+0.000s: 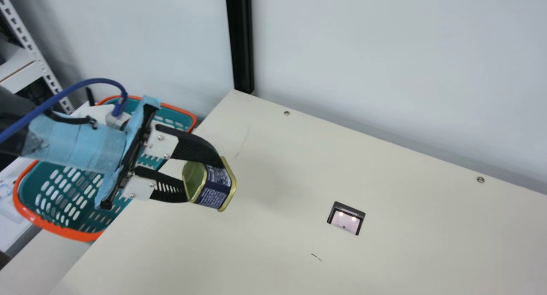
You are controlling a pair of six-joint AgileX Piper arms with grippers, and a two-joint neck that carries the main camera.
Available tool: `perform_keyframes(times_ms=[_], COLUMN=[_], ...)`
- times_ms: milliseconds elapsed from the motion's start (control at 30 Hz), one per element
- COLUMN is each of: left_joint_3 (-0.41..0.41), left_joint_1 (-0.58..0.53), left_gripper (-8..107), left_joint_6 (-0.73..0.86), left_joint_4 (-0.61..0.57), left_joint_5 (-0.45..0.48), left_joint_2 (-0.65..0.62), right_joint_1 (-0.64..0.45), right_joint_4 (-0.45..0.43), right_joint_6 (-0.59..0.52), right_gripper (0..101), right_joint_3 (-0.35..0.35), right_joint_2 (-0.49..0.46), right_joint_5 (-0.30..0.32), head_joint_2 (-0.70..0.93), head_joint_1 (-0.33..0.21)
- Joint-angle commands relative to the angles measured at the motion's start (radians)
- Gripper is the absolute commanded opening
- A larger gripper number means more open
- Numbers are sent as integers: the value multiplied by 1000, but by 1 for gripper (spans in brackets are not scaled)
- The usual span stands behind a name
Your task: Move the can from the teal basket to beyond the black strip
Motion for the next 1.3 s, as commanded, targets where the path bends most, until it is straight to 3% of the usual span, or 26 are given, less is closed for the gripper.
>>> perform_keyframes(times_ms=[0,300,667,967,1267], left_joint_3=[-7,-42,-117,-185,-266], left_joint_1=[-34,-278,-560,-697,-807], left_gripper=[10,10,10,10,10], left_joint_6=[38,117,24,-17,64], left_joint_4=[2,112,324,461,578], left_joint_5=[-42,-222,-346,-314,-241], left_joint_2=[-19,-76,-41,0,50], right_joint_1=[0,0,0,0,0], right_joint_4=[0,0,0,0,0], right_joint_6=[0,0,0,0,0], right_gripper=[101,101,101,101,101], right_joint_3=[0,0,0,0,0], right_joint_2=[0,0,0,0,0], right_joint_5=[0,0,0,0,0], head_joint_2=[-29,-162,-337,-337,-337], head_joint_1=[-31,-34,-27,-27,-27])
